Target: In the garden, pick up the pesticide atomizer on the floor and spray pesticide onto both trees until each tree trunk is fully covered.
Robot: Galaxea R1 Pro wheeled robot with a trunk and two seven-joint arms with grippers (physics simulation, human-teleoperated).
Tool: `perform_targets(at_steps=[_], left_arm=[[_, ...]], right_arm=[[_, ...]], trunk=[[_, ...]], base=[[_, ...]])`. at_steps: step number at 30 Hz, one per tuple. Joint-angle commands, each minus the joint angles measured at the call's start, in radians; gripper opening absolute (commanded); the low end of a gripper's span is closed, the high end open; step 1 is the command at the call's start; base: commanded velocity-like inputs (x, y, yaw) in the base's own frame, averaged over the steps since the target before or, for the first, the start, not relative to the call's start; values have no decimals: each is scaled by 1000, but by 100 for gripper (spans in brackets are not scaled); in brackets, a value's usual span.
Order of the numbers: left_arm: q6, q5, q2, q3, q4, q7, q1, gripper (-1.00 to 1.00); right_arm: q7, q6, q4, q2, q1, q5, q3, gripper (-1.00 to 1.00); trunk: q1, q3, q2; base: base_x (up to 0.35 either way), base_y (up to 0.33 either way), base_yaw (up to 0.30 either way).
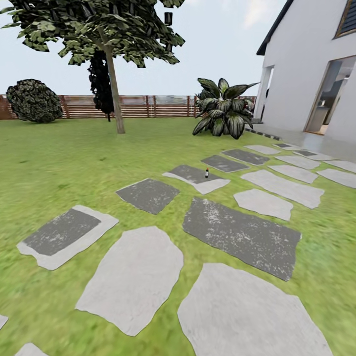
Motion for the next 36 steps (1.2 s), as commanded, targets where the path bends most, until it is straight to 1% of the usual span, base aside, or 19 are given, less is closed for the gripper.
perform_targets(at_steps=[1, 15, 17, 20, 23, 26, 36], left_arm=[[-3, 5, 0, 0, 1, 0, 0, 100], [-4, 5, 0, 0, 1, 0, -1, 100], [-9, 11, -2, 5, -7, 0, 2, 100], [-9, 11, -2, 5, -7, 0, 2, 100], [-9, 11, -2, 6, -7, 0, 3, 100], [-9, 11, -2, 6, -7, 0, 3, 100], [-9, 10, -2, 6, -7, 0, 3, 100]], right_arm=[[0, -3, 1, 0, 0, -6, 1, 100], [1, -5, 0, 0, 0, -6, 1, 100], [0, -11, -1, 11, -4, -5, 0, 100], [0, -11, -1, 11, -4, -5, 0, 100], [0, -10, 0, 26, -7, -5, 0, 100], [1, -10, 1, 34, -8, -5, 1, 100], [-3, -10, 1, 35, -8, -5, 0, 100]], trunk=[[0, -1, 0], [0, -1, 0], [0, -1, 0], [0, -1, 0], [0, -1, 0], [0, -1, 0], [0, -1, 0]], base=[[340, 0, 0], [340, 0, 0], [309, 157, 0], [303, 176, 0], [295, 198, 0], [292, 205, 0], [295, 182, 0]])
